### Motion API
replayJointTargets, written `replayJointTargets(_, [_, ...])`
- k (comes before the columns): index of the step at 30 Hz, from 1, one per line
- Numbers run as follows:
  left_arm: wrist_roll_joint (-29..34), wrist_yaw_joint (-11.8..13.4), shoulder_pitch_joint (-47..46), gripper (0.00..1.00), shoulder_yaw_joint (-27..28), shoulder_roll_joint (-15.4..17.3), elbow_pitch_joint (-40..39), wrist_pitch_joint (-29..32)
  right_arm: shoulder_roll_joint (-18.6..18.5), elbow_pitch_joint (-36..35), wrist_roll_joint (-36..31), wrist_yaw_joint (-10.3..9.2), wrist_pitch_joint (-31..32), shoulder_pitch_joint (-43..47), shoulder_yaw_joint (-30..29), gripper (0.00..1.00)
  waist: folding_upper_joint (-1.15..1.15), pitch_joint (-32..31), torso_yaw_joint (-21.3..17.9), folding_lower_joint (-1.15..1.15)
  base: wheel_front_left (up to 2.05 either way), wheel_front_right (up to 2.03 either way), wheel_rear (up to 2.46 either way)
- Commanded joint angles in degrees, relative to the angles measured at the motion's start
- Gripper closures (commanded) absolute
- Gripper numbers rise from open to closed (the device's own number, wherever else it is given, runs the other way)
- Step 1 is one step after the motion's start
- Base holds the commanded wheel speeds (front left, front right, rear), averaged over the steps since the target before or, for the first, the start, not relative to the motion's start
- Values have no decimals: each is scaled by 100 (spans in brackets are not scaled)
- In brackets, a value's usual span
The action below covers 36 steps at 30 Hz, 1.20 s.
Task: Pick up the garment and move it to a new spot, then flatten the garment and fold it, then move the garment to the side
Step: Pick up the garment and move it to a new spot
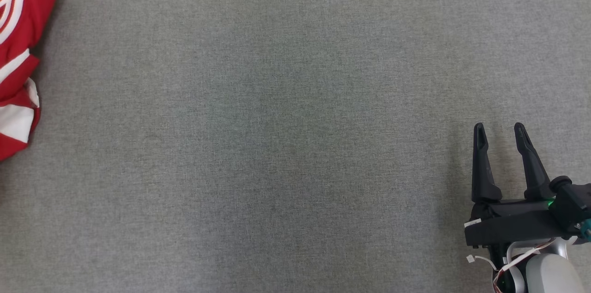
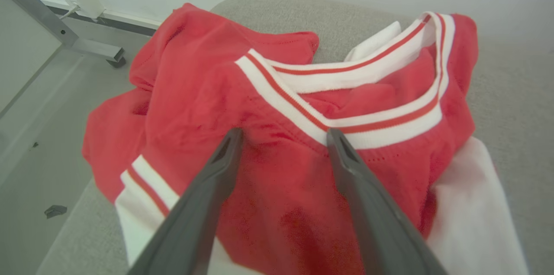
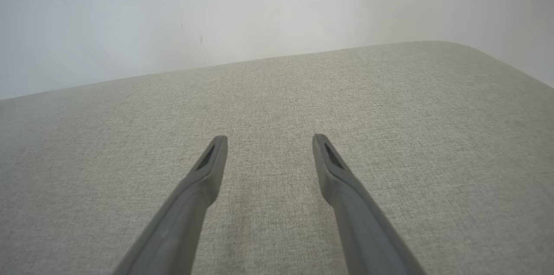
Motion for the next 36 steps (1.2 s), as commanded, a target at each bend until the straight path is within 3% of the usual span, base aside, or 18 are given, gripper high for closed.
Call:
replayJointTargets(1, [-50,-27,-51,0,-47,-1,181,16,-7,-24,-44,-14,3,-20,-5,0,-1,-8,-20,0,0,0,0])
replayJointTargets(5, [-177,-30,-88,0,-195,-69,621,52,-7,-52,-62,-14,24,-12,21,0,-1,-21,-65,0,0,0,0])
replayJointTargets(6, [-146,-31,-97,39,-258,-47,702,11,-7,-56,-67,-14,28,1,28,0,-1,-27,-75,0,0,0,0])
replayJointTargets(7, [-161,-32,-123,100,-296,-54,765,-51,-7,-58,-69,-13,31,13,36,0,-1,-34,-82,0,0,0,0])
replayJointTargets(15, [-218,-30,-306,100,-666,83,824,-738,-7,38,-15,-14,-17,109,40,0,-1,-269,-19,0,0,0,0])
replayJointTargets(24, [-186,-31,-898,100,-1172,303,271,-1635,-7,408,208,-14,-198,250,158,0,-1,-913,227,0,0,0,0])
replayJointTargets(29, [-34,-32,-1405,100,-1486,265,-371,-1732,-8,677,346,-14,-344,339,206,0,-1,-1268,214,0,0,0,0])
replayJointTargets(36, [-91,-32,-1938,100,-1992,-54,-1656,-1356,-8,1005,565,-14,-524,421,325,0,-1,-1606,-125,0,0,0,0])
